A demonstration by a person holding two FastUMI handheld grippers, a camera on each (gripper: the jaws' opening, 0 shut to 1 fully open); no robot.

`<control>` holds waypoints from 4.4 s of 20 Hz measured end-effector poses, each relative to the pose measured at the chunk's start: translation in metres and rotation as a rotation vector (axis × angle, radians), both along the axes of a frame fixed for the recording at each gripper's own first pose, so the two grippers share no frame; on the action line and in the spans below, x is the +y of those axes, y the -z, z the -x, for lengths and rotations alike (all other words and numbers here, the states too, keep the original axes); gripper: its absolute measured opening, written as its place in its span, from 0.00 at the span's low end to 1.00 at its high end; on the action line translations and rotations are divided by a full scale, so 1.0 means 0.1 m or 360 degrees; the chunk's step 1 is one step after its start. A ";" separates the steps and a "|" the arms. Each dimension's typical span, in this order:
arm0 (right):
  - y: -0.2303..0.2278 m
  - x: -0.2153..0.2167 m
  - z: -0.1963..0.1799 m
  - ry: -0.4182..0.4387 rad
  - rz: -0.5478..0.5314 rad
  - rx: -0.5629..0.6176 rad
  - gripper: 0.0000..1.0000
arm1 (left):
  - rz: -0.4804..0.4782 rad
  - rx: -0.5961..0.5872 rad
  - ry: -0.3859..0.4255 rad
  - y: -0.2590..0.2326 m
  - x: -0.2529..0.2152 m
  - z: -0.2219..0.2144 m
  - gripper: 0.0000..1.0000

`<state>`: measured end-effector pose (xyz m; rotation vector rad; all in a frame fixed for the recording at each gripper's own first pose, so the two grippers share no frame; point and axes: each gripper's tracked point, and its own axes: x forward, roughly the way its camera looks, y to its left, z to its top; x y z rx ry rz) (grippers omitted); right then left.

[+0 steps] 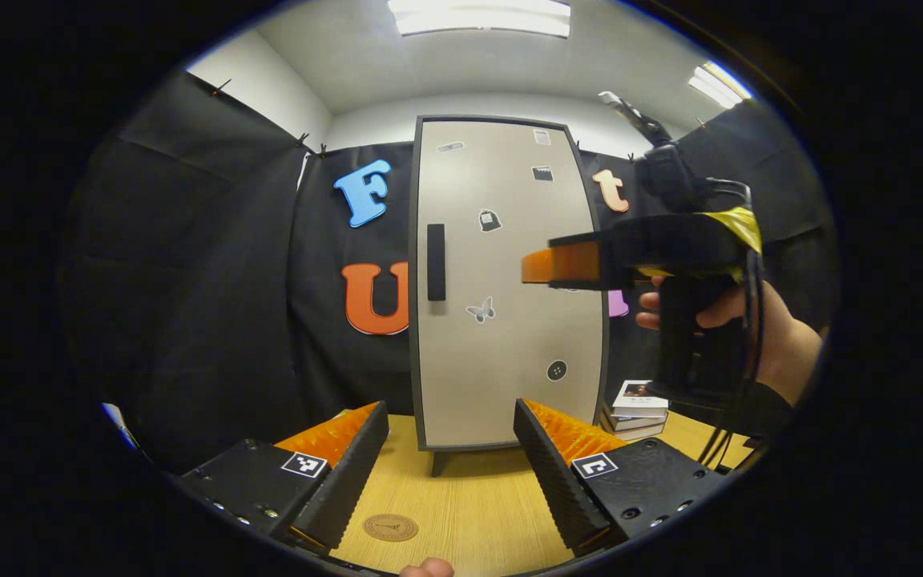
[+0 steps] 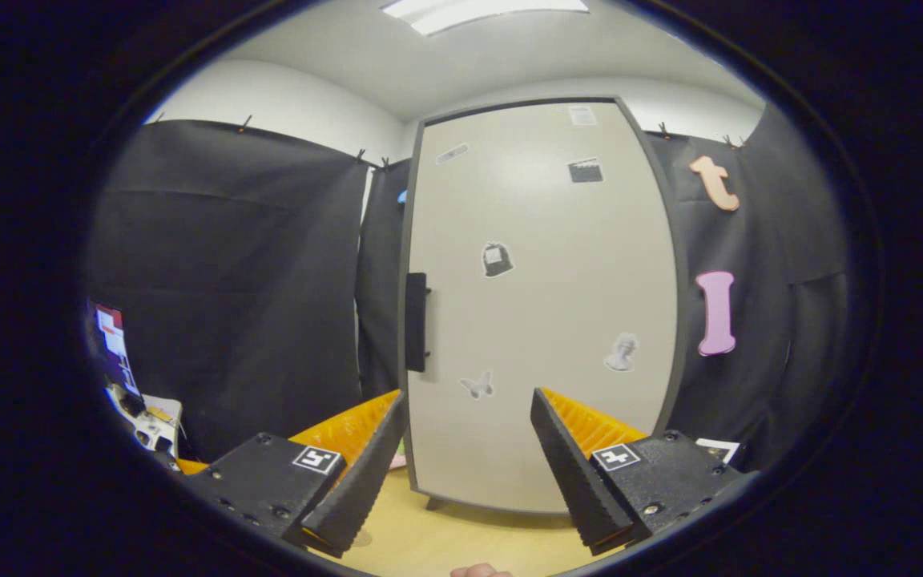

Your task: Open the cabinet door with the right hand, grasp the bottle in the cabinet with the left hand and place it on the coaster, then close the cabinet door with the right hand.

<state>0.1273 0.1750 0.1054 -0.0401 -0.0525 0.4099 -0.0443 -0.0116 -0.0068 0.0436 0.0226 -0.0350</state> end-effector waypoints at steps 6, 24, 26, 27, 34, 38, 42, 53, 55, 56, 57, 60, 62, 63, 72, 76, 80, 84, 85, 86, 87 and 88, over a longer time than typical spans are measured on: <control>-0.17 0.67 -0.65 -0.0078 0.0047 0.0042 0.99 | -0.0038 -0.0032 -0.0037 -0.06 0.14 0.07 0.95; -0.22 1.15 -1.53 0.0065 0.0173 0.0089 0.51 | -0.0023 0.0000 -0.0182 -0.02 0.62 0.08 0.96; -0.23 1.15 -1.54 0.0069 0.0138 0.0082 0.35 | -0.0022 -0.0006 -0.0182 -0.03 0.62 0.07 0.95; -0.23 1.13 -1.53 0.0060 0.0137 0.0075 0.37 | -0.0019 -0.0012 -0.0185 -0.03 0.62 0.07 0.95; -0.21 1.13 -1.46 -0.0022 0.0086 0.0096 0.19 | 0.0006 -0.0030 -0.0199 -0.08 0.68 0.13 0.95; -0.22 1.10 -1.20 -0.0131 0.0040 0.0118 0.19 | 0.0006 -0.0029 -0.0237 -0.08 0.77 0.20 0.95; -0.23 1.03 -0.86 -0.0240 -0.0003 0.0119 0.19 | 0.0003 -0.0024 -0.0266 -0.10 0.86 0.24 0.95; -0.20 0.61 -0.56 -0.0249 -0.0002 0.0108 0.18 | 0.0005 -0.0043 -0.0182 -0.12 0.60 0.20 0.95; -0.21 0.52 -0.51 -0.0201 -0.0026 0.0097 0.18 | 0.0002 -0.0041 -0.0147 -0.11 0.50 0.18 0.96; -0.21 0.47 -0.49 -0.0163 -0.0040 0.0097 0.18 | -0.0001 -0.0040 -0.0126 -0.11 0.44 0.17 0.95; -0.21 0.42 -0.47 -0.0119 -0.0046 0.0092 0.18 | -0.0004 -0.0036 -0.0105 -0.11 0.38 0.16 0.96; -0.20 0.29 -0.49 0.0031 -0.0042 0.0074 0.18 | -0.0012 -0.0035 -0.0040 -0.08 0.20 0.13 0.95; -0.20 0.21 -0.48 0.0103 -0.0047 0.0077 0.15 | -0.0011 -0.0034 -0.0007 -0.08 0.10 0.13 0.96; -0.19 0.19 -0.47 0.0135 -0.0059 0.0079 0.15 | -0.0005 -0.0032 0.0010 -0.08 0.04 0.13 0.96; -0.16 0.08 -0.49 0.0347 -0.0026 0.0058 0.06 | 0.0021 -0.0041 0.0064 -0.11 -0.16 0.19 0.95; -0.15 0.06 -0.49 0.0409 -0.0038 0.0054 0.05 | 0.0010 -0.0043 0.0069 -0.09 -0.18 0.20 0.95; -0.16 0.02 -0.50 0.0476 -0.0056 0.0051 0.04 | 0.0017 -0.0036 0.0075 -0.07 -0.20 0.19 0.95; -0.20 0.00 -0.48 0.0576 -0.0028 0.0029 0.04 | 0.0020 -0.0034 0.0071 -0.07 -0.21 0.18 0.95; -0.21 -0.01 -0.47 0.0592 -0.0027 0.0027 0.04 | 0.0021 -0.0033 0.0073 -0.07 -0.21 0.18 0.96; -0.22 0.01 -0.47 0.0583 -0.0039 0.0029 0.04 | 0.0019 -0.0032 0.0075 -0.06 -0.22 0.17 0.95; -0.19 0.01 -0.50 0.0570 -0.0057 0.0038 0.04 | 0.0018 -0.0029 0.0074 -0.04 -0.23 0.17 0.95; -0.17 0.00 -0.52 0.0563 -0.0068 0.0044 0.04 | 0.0019 -0.0025 0.0075 -0.04 -0.24 0.17 0.95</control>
